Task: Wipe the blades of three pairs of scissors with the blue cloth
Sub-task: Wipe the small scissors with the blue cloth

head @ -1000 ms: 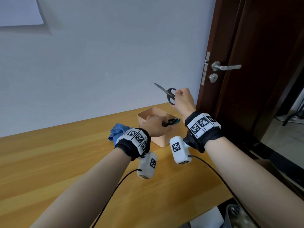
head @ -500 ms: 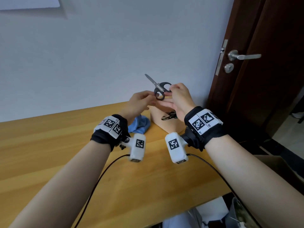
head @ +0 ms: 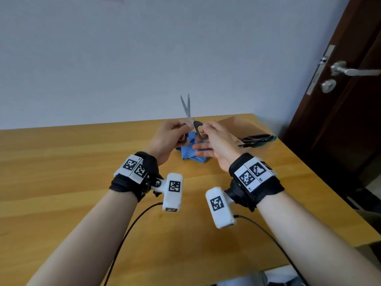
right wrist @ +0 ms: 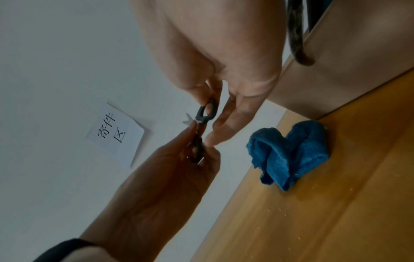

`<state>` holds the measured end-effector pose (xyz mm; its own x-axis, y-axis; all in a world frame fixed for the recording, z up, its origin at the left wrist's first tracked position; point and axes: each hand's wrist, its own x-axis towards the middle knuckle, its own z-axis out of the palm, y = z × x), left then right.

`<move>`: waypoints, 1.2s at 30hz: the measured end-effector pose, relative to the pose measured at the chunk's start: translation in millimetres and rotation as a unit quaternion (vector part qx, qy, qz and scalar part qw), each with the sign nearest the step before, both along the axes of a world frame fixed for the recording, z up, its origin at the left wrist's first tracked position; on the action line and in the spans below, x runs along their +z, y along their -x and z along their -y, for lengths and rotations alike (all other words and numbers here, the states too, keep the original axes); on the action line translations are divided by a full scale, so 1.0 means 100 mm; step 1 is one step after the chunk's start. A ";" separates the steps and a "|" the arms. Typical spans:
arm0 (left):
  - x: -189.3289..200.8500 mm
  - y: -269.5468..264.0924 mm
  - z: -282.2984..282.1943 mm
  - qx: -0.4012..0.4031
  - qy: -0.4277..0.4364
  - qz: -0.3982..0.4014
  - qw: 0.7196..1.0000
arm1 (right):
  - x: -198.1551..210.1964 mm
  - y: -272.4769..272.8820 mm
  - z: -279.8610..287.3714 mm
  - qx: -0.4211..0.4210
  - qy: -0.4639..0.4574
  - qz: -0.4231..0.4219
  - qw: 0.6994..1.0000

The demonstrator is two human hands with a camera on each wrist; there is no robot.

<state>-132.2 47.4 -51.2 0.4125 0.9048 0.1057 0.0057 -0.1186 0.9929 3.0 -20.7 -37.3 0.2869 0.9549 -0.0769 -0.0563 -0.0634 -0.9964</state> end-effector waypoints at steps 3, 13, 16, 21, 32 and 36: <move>-0.04 0.09 -0.05 0.035 0.007 -0.020 0.999 | -0.10 0.03 -0.08 -0.005 0.009 0.045 0.999; -0.09 0.34 -0.39 0.075 0.055 -0.012 0.996 | -0.22 -0.03 -0.43 -0.036 0.012 0.050 0.998; -0.06 0.38 -0.51 0.081 0.056 -0.010 0.995 | -0.28 -0.07 -0.59 -0.039 0.001 0.087 0.995; -0.04 0.49 -0.71 0.101 0.043 -0.013 0.994 | -0.36 -0.04 -0.91 -0.032 -0.014 0.196 0.980; -0.14 0.40 -0.82 0.117 0.035 -0.019 0.992 | -0.64 -0.10 -1.33 0.022 0.038 0.396 0.917; -0.13 0.40 -0.84 0.118 0.024 -0.033 0.992 | -0.60 -0.18 -1.35 -0.036 -0.048 0.307 0.950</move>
